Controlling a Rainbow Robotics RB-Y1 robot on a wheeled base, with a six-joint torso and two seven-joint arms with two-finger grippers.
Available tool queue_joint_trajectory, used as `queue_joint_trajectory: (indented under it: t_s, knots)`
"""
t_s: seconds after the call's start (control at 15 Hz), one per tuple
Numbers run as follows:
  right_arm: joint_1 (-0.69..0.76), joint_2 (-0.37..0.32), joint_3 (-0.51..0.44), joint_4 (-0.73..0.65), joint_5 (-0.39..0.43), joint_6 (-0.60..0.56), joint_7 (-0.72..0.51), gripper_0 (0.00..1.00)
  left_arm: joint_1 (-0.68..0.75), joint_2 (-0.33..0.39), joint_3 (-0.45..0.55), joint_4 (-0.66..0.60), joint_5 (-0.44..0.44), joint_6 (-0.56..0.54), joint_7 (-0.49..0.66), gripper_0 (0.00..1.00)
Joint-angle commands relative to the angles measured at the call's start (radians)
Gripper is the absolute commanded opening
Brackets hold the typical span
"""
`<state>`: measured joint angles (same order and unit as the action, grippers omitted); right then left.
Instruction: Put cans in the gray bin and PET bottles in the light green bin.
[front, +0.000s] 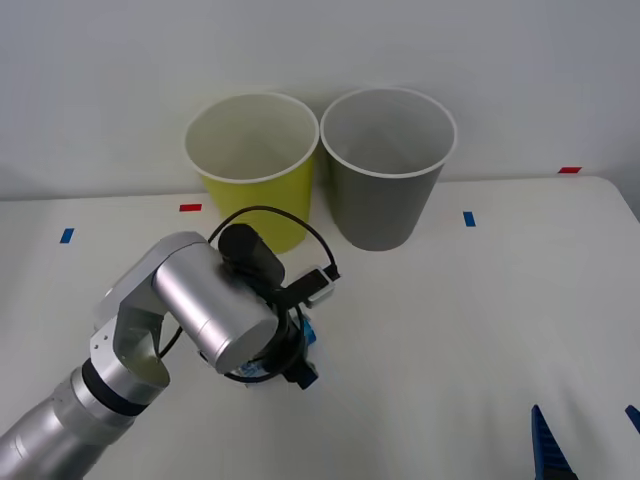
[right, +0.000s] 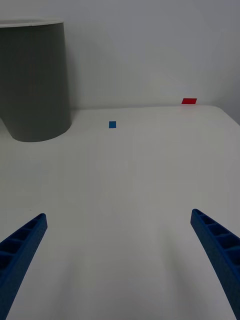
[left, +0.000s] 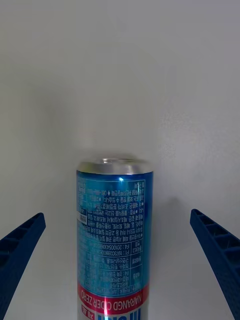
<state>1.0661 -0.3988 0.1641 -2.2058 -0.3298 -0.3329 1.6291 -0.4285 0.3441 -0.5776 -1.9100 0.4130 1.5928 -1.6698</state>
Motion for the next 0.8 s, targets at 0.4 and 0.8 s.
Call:
queue_joint_trajectory:
  t_s: [0.4,0.8]
  knots:
    - [0.000,0.000,0.000,0.000,0.000,0.000,0.000,1.00,-0.045,-0.070,0.033,0.095,0.000,0.082,0.027,1.00]
    - [0.000,0.000,0.000,0.000,0.000,0.000,0.000,1.00,-0.047,-0.089,0.061,0.134,-0.011,0.082,0.016,1.00]
